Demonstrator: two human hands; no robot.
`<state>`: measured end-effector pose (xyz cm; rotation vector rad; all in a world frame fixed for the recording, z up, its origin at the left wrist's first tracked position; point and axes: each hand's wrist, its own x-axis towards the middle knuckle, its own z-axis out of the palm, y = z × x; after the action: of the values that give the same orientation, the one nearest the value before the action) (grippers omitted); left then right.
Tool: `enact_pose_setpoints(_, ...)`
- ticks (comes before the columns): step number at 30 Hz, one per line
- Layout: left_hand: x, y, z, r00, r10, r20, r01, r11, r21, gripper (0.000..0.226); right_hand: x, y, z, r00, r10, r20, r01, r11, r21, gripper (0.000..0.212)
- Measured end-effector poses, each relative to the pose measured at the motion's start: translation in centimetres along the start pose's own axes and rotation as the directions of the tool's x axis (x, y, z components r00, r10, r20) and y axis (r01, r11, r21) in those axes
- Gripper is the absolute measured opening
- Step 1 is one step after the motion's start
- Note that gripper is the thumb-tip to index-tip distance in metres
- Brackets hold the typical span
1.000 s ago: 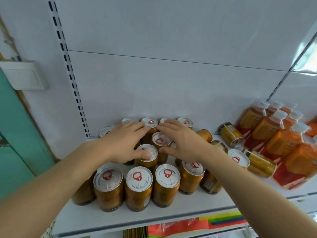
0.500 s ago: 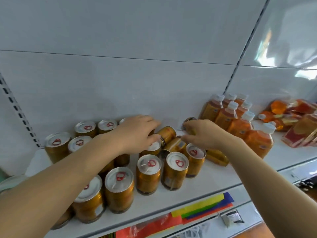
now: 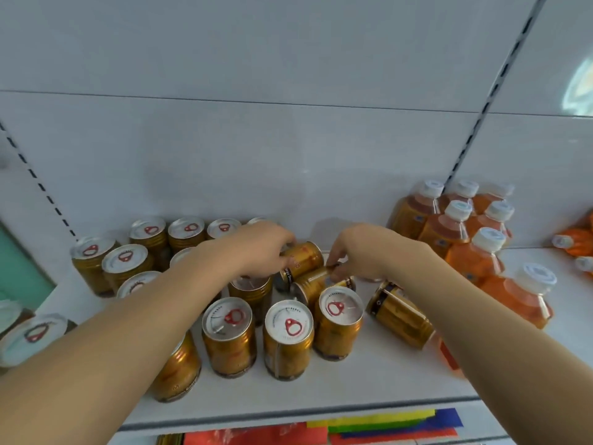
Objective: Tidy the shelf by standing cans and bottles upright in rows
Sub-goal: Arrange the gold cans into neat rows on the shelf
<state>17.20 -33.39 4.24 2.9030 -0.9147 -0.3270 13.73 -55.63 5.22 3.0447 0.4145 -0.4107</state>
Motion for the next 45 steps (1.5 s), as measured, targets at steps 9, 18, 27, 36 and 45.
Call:
enact_pose_setpoints(9,4.6,2.2,0.0,0.996,0.085,0.016,-0.087,0.981,0.173,0.035,1.3,-0.4,1.1,0.987,-0.147,0.059,0.145,0.988,0.047,0.042)
enact_pose_setpoints(18,6.4,3.1,-1.1,0.981,0.16,0.108,-0.181,0.956,0.231,0.043,0.6,1.6,1.8,0.994,-0.091,0.058,0.09,0.996,0.024,0.051)
enact_pose_setpoints(27,3.8,-0.2,-0.7,0.971,0.171,-0.167,-0.143,0.975,0.171,0.034,0.1,1.1,1.8,0.991,-0.116,0.067,0.113,0.992,0.049,0.064)
enact_pose_setpoints(36,3.6,-0.1,0.5,0.923,0.177,-0.343,-0.119,0.976,0.182,0.029,-0.2,2.3,1.8,0.992,-0.101,-0.077,0.118,0.957,0.266,0.062)
enact_pose_setpoints(45,2.2,0.8,-0.1,0.904,0.381,-0.193,-0.372,0.925,0.08,0.04,1.0,1.8,3.9,0.991,-0.092,-0.1,0.123,0.918,0.376,0.062)
